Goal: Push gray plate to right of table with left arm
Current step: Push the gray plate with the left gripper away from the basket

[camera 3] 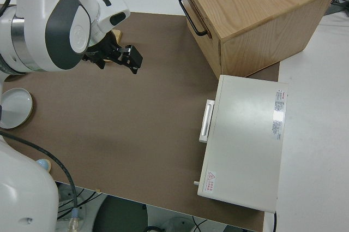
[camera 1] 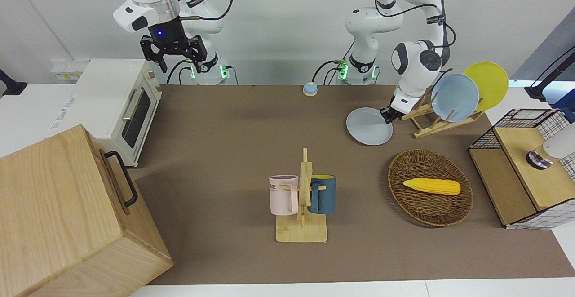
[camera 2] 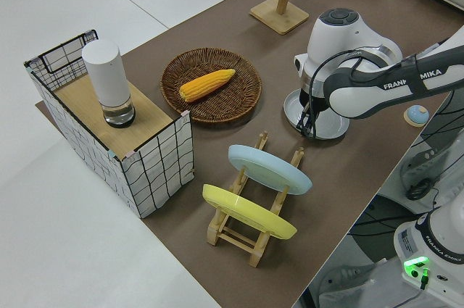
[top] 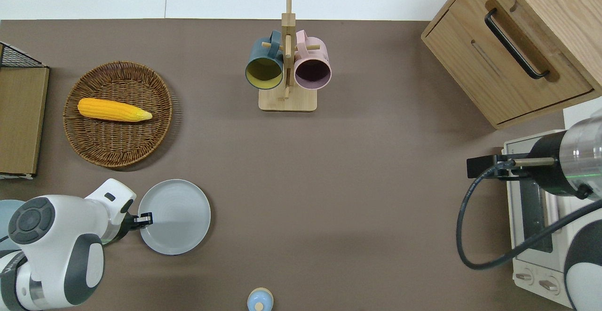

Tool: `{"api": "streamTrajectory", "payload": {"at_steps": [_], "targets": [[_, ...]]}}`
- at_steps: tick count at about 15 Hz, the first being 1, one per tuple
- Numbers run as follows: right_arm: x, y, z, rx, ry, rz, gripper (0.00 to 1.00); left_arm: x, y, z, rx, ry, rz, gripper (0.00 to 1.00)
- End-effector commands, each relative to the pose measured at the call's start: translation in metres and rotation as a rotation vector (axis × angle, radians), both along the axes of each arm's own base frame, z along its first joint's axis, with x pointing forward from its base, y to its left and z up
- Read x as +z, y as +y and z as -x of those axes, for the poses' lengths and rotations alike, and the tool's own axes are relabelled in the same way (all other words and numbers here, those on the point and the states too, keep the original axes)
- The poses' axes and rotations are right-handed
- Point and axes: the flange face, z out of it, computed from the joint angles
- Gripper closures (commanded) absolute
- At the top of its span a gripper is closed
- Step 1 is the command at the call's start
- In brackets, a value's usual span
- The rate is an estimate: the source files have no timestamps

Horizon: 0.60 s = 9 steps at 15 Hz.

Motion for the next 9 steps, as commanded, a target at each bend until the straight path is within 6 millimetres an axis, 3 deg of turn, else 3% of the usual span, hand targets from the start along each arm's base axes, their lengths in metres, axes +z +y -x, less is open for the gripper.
{"api": "streamTrajectory", "payload": {"at_steps": [1, 5, 9], "targets": [[0.0, 0.0, 0.008, -0.021, 0.003, -0.009, 0.005, -0.011, -0.036, 0.005, 0.023, 0.0, -0.001, 1.0], [0.0, 0.0, 0.008, -0.021, 0.003, -0.009, 0.005, -0.011, -0.052, 0.007, 0.035, 0.005, 0.024, 1.0], [0.0, -0.001, 0.008, -0.022, 0.003, -0.009, 0.005, -0.012, -0.089, 0.013, 0.065, 0.012, 0.026, 1.0]]}}
